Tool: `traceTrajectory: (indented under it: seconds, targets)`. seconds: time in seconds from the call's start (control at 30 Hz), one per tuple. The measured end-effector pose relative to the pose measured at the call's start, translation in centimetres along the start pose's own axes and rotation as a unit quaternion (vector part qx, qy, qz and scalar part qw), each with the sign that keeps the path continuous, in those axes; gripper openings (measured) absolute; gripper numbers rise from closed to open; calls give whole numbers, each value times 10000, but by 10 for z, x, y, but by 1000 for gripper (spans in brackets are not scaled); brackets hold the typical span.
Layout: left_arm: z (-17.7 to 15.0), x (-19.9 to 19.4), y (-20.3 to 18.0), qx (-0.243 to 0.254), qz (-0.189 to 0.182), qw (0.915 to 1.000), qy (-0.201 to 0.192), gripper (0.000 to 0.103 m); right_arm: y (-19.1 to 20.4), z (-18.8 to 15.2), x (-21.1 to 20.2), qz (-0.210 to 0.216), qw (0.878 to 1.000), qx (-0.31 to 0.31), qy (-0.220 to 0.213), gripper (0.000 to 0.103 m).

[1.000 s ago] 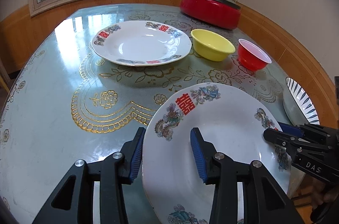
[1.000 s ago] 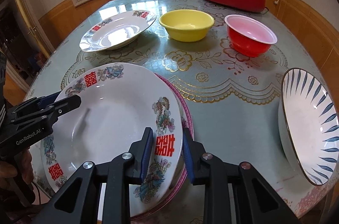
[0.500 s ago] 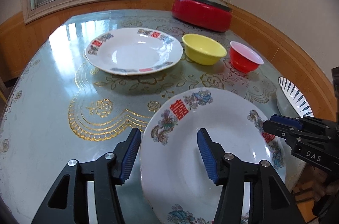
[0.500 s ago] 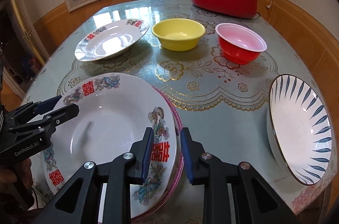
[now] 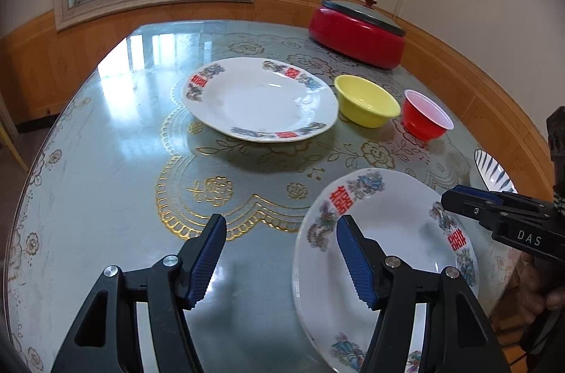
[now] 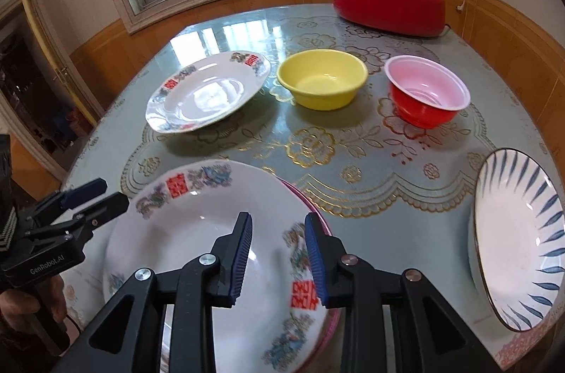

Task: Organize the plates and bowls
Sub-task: 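Open both grippers and withdraw from the stacked plates, then move both grippers to the smaller white plate beside the yellow bowl and grasp its rim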

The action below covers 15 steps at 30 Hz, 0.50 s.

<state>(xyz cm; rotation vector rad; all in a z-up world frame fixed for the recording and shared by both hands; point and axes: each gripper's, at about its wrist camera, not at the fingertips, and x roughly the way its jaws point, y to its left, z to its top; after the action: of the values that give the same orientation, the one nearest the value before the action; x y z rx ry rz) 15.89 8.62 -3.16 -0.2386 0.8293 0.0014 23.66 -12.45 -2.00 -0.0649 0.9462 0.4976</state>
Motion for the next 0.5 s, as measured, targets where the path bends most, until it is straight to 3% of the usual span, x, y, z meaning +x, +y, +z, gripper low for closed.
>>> traceTrajectory:
  seconds: [0.5]
  targets:
    - [33, 4, 43, -325, 188, 9993, -9, 66, 12, 56, 46, 759, 9938, 753, 312, 31]
